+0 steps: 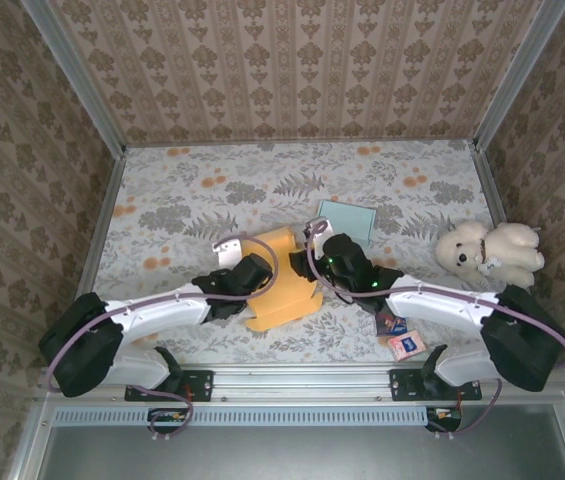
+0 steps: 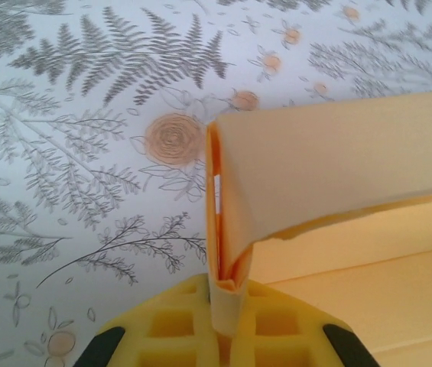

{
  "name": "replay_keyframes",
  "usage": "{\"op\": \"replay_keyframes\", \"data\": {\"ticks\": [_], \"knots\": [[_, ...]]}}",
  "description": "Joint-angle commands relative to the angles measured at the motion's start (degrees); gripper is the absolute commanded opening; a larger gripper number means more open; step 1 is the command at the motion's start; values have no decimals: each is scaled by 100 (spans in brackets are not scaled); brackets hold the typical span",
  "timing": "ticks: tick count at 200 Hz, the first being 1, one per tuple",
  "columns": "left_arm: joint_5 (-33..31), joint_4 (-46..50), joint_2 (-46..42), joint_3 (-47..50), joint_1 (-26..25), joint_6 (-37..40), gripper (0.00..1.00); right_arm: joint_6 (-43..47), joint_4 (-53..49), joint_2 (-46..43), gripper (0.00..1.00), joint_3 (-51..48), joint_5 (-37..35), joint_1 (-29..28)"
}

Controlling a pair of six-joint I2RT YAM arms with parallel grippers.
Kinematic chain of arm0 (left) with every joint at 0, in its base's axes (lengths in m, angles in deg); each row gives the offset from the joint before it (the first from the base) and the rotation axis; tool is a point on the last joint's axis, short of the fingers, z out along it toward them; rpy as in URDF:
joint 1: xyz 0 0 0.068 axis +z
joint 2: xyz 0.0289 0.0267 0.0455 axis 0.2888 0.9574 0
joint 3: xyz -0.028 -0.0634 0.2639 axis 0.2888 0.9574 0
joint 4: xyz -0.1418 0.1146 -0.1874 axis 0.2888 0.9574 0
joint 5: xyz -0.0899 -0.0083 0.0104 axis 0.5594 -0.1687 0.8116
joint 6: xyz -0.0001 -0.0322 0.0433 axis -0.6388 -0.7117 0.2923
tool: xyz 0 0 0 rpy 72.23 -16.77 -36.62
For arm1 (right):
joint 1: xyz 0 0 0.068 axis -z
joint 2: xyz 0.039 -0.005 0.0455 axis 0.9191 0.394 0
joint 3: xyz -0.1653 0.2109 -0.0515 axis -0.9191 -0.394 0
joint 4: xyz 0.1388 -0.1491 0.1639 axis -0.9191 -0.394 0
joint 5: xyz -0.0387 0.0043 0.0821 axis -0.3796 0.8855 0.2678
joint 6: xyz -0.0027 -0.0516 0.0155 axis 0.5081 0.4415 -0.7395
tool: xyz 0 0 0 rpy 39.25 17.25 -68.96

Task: Fold the paper box

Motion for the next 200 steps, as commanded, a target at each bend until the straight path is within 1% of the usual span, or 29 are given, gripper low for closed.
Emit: {"op": "replay_keyframes", "data": {"ticks": [1, 23, 49, 68, 81, 102, 163, 179, 200], "knots": [[425, -1368, -344, 472, 60, 1617, 0, 40, -427, -248, 47, 33, -92, 175], [703, -1557, -601, 657, 144, 2101, 0, 41, -609, -216, 47, 221, 152, 375], [1040, -1705, -792, 836, 248, 2539, 0, -3, -605, 94, 48, 430, 491, 484], [1298, -1897, -831, 967, 319, 2742, 0, -59, -536, 337, 48, 576, 656, 478], [1413, -1971, -815, 1020, 350, 2825, 0, -103, -482, 677, 47, 657, 771, 477], [1494, -2036, -747, 1046, 394, 2922, 0, -176, -430, 982, 47, 758, 941, 478], [1459, -2099, -199, 861, 526, 2798, 0, -376, -198, 1545, 47, 701, 1048, 376], [1326, -2063, 24, 738, 531, 2704, 0, -413, -153, 1645, 47, 705, 1056, 341], [919, -1885, 281, 546, 534, 2400, 0, -437, -151, 1752, 47, 723, 1057, 285]]}}
